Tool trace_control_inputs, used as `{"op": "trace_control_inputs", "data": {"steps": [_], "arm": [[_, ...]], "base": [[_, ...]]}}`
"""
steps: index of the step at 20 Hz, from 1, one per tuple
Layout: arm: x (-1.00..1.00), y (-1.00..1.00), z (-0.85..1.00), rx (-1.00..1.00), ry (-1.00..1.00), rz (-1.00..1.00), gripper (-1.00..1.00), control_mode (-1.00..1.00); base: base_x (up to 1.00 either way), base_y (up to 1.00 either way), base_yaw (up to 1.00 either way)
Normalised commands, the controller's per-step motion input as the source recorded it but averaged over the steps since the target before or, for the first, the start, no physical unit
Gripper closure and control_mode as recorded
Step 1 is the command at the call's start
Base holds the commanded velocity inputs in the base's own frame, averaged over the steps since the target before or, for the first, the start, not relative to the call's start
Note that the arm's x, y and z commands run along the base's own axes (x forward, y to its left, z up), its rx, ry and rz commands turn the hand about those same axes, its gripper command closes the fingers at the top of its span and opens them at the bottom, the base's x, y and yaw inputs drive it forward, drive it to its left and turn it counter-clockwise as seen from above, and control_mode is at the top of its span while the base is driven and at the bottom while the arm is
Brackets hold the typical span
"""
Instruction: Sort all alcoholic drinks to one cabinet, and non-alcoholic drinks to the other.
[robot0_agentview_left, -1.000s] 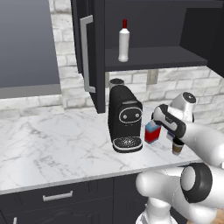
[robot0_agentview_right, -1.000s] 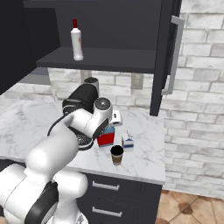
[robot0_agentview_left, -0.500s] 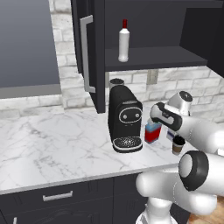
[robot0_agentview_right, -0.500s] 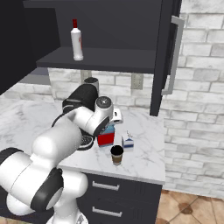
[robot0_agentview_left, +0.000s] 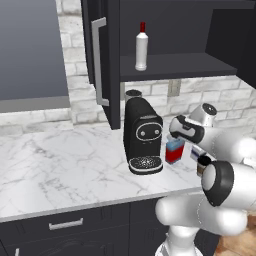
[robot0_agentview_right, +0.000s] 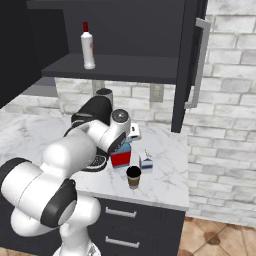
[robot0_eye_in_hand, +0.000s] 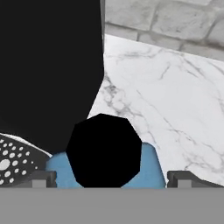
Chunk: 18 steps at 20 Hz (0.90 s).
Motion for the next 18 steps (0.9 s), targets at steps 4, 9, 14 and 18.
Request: {"op": "trace_control_inputs", "data": {"steps": [4, 9, 14, 18], "arm": [[0.17, 0.0, -0.17, 0.0, 0.0, 0.0, -1.0, -1.0], [0.11, 0.0, -0.17, 0.0, 0.0, 0.01, -1.0, -1.0], [0.0, 0.0, -0.18, 0.0, 0.0, 0.01, -1.0, -1.0], [0.0, 0.0, -0.24, 0.0, 0.0, 0.01, -1.0, -1.0]], "base": [[0.0, 0.0, 0.0], [0.0, 0.0, 0.0], [0.0, 0.0, 0.0], [0.0, 0.0, 0.0]]}}
